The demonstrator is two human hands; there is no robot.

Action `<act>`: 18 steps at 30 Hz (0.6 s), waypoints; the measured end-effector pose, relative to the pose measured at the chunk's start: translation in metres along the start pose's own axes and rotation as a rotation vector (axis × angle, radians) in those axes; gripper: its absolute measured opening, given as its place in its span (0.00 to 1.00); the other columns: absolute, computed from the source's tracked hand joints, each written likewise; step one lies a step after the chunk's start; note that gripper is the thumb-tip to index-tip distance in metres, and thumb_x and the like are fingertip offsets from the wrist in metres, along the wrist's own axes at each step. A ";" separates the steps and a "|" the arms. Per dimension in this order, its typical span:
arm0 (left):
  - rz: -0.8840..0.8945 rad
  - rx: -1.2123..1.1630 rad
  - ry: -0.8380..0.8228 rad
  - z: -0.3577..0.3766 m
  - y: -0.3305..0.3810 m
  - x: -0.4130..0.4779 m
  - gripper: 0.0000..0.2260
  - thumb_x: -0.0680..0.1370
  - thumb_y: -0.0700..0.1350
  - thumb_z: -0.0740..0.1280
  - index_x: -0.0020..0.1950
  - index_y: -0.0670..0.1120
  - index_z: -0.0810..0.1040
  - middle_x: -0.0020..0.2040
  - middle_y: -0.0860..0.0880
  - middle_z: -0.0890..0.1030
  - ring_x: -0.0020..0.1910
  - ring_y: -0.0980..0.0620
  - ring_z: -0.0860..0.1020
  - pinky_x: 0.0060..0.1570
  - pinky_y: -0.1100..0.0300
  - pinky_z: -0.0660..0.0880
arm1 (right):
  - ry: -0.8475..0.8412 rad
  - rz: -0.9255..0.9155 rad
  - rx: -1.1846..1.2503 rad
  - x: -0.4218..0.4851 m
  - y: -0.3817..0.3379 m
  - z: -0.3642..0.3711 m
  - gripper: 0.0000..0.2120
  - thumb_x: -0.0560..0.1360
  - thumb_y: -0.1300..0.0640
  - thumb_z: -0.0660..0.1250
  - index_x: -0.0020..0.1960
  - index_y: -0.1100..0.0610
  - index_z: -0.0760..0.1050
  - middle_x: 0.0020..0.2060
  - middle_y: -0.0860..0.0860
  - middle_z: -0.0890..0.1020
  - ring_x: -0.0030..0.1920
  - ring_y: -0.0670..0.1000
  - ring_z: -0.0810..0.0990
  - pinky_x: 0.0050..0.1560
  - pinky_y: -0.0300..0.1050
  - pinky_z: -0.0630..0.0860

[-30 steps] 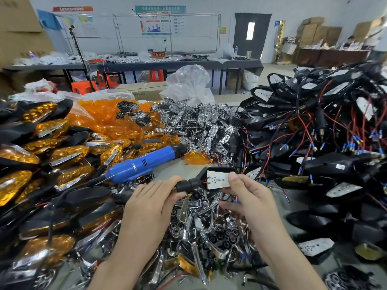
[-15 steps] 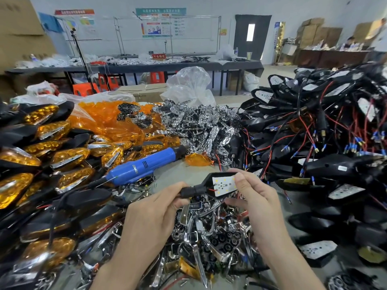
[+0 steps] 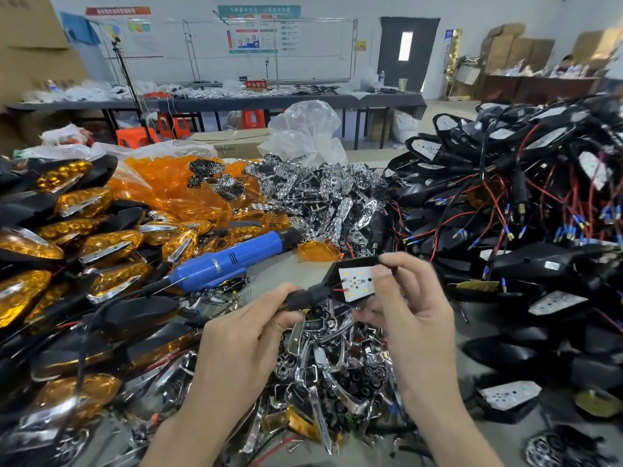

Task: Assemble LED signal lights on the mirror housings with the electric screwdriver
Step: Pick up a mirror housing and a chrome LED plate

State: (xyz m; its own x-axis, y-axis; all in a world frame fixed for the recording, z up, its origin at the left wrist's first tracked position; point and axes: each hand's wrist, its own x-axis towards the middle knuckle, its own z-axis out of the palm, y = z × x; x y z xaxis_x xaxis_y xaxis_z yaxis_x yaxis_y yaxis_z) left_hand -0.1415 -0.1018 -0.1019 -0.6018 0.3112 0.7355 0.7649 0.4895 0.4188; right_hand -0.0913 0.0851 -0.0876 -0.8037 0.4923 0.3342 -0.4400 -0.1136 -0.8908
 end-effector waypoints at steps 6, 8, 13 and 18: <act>-0.015 0.010 -0.023 -0.001 0.001 -0.001 0.17 0.82 0.53 0.61 0.65 0.48 0.80 0.40 0.72 0.73 0.28 0.66 0.69 0.31 0.77 0.61 | -0.054 0.207 0.113 0.008 -0.003 -0.006 0.13 0.74 0.46 0.67 0.55 0.44 0.86 0.52 0.53 0.88 0.49 0.54 0.87 0.43 0.45 0.83; -0.026 0.006 -0.021 -0.002 0.001 0.000 0.17 0.81 0.55 0.61 0.66 0.51 0.79 0.40 0.70 0.74 0.28 0.65 0.70 0.30 0.75 0.63 | -0.114 0.265 0.167 0.009 -0.002 -0.009 0.15 0.75 0.48 0.66 0.58 0.47 0.85 0.54 0.54 0.87 0.51 0.54 0.87 0.45 0.46 0.84; -0.061 0.018 -0.033 -0.004 0.004 0.002 0.20 0.81 0.62 0.58 0.67 0.53 0.78 0.36 0.64 0.77 0.26 0.67 0.68 0.27 0.72 0.66 | -0.142 0.252 0.183 0.010 0.000 -0.009 0.15 0.76 0.49 0.65 0.59 0.49 0.85 0.55 0.57 0.87 0.53 0.56 0.87 0.47 0.47 0.84; -0.156 0.092 -0.038 -0.002 0.001 -0.001 0.20 0.78 0.67 0.57 0.65 0.59 0.72 0.41 0.66 0.76 0.33 0.68 0.75 0.33 0.70 0.72 | -0.126 0.221 0.151 0.009 0.003 -0.010 0.14 0.78 0.49 0.63 0.59 0.48 0.84 0.55 0.56 0.87 0.55 0.57 0.86 0.49 0.47 0.84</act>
State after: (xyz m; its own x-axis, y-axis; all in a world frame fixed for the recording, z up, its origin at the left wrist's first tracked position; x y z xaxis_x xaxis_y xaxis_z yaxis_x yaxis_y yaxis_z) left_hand -0.1394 -0.1034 -0.1007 -0.7214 0.2552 0.6438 0.6382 0.6060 0.4749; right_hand -0.0962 0.0977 -0.0906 -0.9260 0.3313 0.1811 -0.2955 -0.3376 -0.8937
